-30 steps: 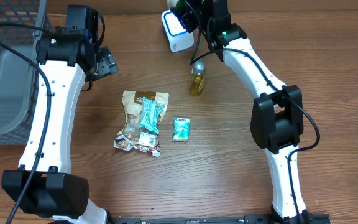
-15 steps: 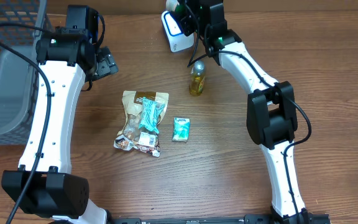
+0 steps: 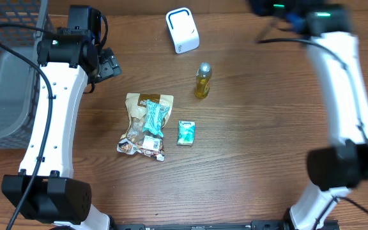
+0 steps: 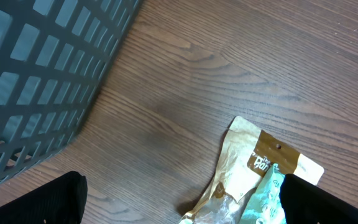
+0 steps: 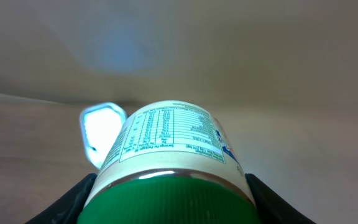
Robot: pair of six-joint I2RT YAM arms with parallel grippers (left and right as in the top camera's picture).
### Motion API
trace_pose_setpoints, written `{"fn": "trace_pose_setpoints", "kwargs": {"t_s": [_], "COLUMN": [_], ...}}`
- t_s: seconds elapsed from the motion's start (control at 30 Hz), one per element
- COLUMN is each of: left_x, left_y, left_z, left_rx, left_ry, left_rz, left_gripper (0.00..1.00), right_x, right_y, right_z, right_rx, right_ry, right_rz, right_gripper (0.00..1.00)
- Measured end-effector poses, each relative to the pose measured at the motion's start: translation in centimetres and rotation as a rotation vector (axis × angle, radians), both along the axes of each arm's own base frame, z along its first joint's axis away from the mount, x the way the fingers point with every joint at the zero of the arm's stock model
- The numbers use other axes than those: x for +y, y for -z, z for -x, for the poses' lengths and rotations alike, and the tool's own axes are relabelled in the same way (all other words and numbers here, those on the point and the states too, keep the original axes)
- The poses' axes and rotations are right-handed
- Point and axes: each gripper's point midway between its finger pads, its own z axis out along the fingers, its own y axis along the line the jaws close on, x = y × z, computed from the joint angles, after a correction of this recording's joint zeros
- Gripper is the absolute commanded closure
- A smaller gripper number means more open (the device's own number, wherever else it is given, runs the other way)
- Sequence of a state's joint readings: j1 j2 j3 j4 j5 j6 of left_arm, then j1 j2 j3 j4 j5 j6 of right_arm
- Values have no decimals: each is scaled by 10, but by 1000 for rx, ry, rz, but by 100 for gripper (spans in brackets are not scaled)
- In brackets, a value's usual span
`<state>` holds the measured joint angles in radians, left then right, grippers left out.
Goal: Scan the item barcode
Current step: 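Raise the jar to the white scanner at the back with the right gripper, then carry the jar to the right side and set it down upright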
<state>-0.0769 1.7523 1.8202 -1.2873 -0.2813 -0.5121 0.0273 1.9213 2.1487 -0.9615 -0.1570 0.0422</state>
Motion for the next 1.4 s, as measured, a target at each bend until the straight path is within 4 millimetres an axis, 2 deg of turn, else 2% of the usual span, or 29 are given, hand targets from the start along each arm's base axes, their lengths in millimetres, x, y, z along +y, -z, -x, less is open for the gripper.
{"fn": "trace_pose_setpoints", "kwargs": {"t_s": [0.1, 0.2, 0.27, 0.3, 0.33, 0.4, 0.53, 0.63, 0.7, 0.77, 0.8, 0.83, 0.87, 0.9, 0.93, 1.07, 1.2, 1.33, 1.4], "left_x": [0, 0, 0, 0, 0, 0, 0, 0, 0, 0, 0, 0, 0, 0, 0, 0, 0, 0, 0], "left_y": [0, 0, 0, 0, 0, 0, 0, 0, 0, 0, 0, 0, 0, 0, 0, 0, 0, 0, 0], "left_z": [0, 0, 0, 0, 0, 0, 0, 0, 0, 0, 0, 0, 0, 0, 0, 0, 0, 0, 0], "left_rx": [0, 0, 0, -1, 0, 0, 0, 0, 0, 0, 0, 0, 0, 0, 0, 0, 0, 0, 0], "left_ry": [0, 0, 0, 0, 0, 0, 0, 0, 0, 0, 0, 0, 0, 0, 0, 0, 0, 0, 0], "left_rz": [0, 0, 0, 0, 0, 0, 0, 0, 0, 0, 0, 0, 0, 0, 0, 0, 0, 0, 0], "left_gripper": [1, 1, 0, 0, 0, 1, 1, 0, 0, 0, 0, 0, 0, 1, 0, 0, 1, 0, 0], "right_x": [-55, -98, -113, -117, -128, -137, -150, -155, -158, -160, -163, -165, -165, -167, -167, -168, -165, -164, -164], "right_y": [28, 78, 107, 114, 138, 163, 208, 233, 244, 251, 253, 255, 256, 257, 257, 257, 254, 226, 201], "right_z": [36, 69, 84, 87, 98, 108, 119, 124, 128, 131, 130, 130, 130, 130, 130, 130, 141, 142, 134], "right_rx": [196, 426, 536, 559, 636, 699, 768, 789, 799, 806, 801, 796, 794, 793, 792, 794, 841, 858, 827], "right_ry": [134, 249, 300, 312, 353, 390, 439, 459, 470, 480, 487, 493, 496, 500, 505, 507, 506, 503, 498], "right_rz": [-14, -33, -57, -62, -85, -107, -133, -125, -106, -85, -73, -65, -62, -55, -54, -48, -48, -46, -43], "right_gripper": [96, 96, 96, 96, 95, 95, 95, 95, 94, 87, 77, 62, 36, 15, 9, 7, 4, 4, 5]}}
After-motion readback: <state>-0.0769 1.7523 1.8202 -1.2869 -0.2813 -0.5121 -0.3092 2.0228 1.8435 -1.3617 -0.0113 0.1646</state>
